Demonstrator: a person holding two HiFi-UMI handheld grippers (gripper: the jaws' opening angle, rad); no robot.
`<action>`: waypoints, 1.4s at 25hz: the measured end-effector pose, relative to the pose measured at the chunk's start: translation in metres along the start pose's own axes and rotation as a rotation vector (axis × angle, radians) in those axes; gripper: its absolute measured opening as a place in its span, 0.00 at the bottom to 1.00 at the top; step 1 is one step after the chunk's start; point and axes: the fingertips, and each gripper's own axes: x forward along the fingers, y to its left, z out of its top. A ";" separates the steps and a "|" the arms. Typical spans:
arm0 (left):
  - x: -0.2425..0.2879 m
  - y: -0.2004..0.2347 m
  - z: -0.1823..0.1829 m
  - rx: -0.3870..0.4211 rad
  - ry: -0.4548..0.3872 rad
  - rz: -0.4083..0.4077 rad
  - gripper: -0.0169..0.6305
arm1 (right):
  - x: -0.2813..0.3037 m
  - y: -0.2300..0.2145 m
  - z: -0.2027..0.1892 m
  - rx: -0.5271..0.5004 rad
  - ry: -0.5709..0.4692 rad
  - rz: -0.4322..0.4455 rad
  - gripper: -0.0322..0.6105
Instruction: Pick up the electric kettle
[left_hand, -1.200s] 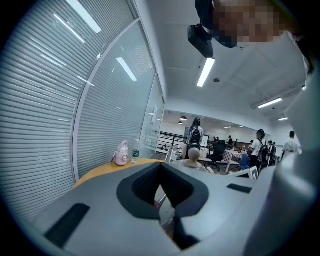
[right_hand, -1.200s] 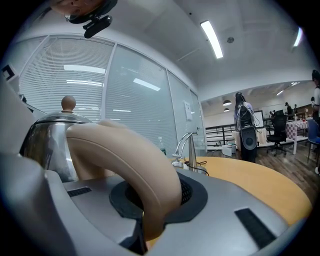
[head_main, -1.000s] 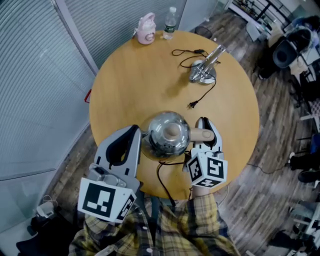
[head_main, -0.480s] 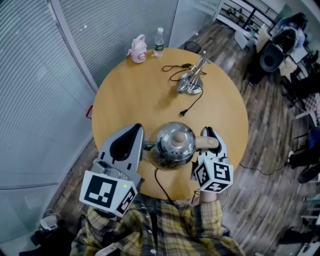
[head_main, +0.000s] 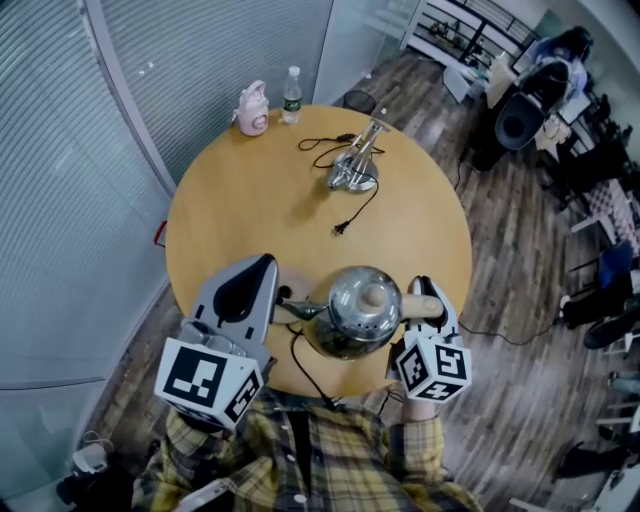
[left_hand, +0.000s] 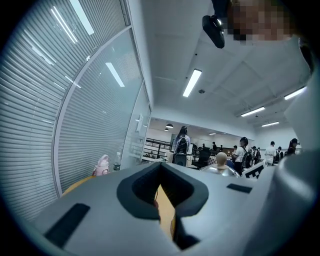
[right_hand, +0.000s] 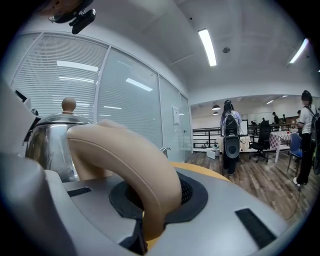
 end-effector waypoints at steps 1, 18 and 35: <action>0.001 -0.003 0.000 0.001 0.003 -0.002 0.03 | -0.005 -0.004 0.001 0.001 -0.001 -0.005 0.14; 0.016 -0.004 -0.002 0.015 0.012 -0.072 0.03 | -0.019 -0.010 0.009 -0.005 -0.029 -0.057 0.14; 0.027 0.002 0.012 -0.102 0.032 -0.160 0.03 | -0.012 -0.005 0.018 -0.028 -0.037 -0.009 0.14</action>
